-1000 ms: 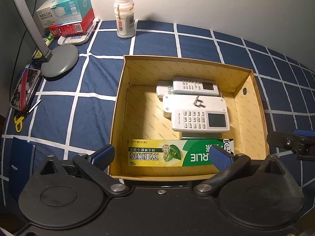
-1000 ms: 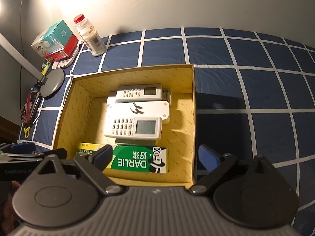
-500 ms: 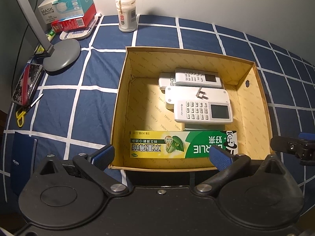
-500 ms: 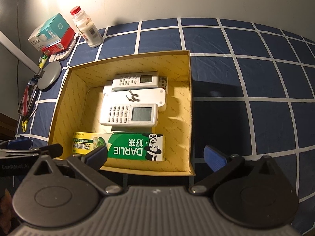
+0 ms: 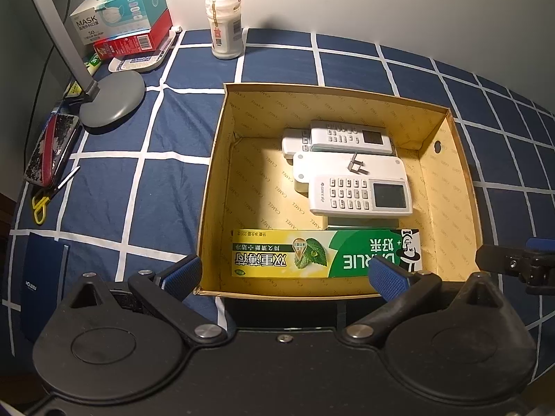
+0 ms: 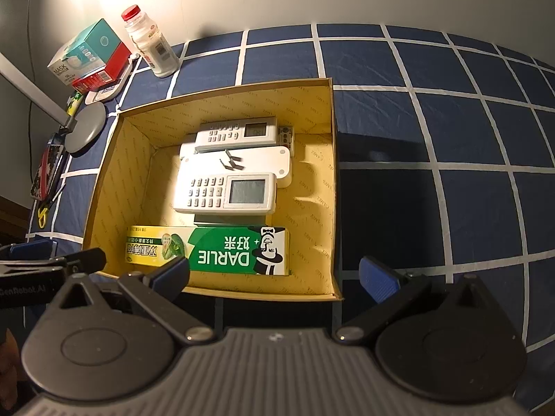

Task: Organize objects

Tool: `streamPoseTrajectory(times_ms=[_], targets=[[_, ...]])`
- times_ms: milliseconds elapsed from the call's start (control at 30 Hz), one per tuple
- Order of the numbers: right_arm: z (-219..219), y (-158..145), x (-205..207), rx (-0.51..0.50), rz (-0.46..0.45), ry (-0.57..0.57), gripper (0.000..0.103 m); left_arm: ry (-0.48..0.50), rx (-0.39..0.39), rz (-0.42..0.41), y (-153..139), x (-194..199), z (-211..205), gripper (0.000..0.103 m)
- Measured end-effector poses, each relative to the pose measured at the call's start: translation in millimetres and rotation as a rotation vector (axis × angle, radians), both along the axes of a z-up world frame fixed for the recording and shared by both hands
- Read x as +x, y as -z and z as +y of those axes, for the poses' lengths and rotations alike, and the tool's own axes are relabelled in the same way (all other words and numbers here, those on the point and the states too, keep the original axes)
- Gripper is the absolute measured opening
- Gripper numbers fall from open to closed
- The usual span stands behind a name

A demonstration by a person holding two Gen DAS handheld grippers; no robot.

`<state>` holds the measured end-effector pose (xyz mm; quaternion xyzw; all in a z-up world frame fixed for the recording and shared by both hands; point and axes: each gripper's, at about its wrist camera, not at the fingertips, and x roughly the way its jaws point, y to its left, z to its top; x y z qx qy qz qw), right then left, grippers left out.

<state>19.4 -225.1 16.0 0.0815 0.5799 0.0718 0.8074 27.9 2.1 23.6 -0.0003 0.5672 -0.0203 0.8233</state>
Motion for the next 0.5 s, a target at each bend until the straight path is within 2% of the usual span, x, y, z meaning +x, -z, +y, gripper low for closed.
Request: streamPoseTrajectory(times_ms=[500], targets=[[1.8, 1.0, 2.4, 0.005, 0.001, 0.002, 0.103, -0.001, 0.013, 0.019, 3.9, 1.4, 1.8, 0.103]])
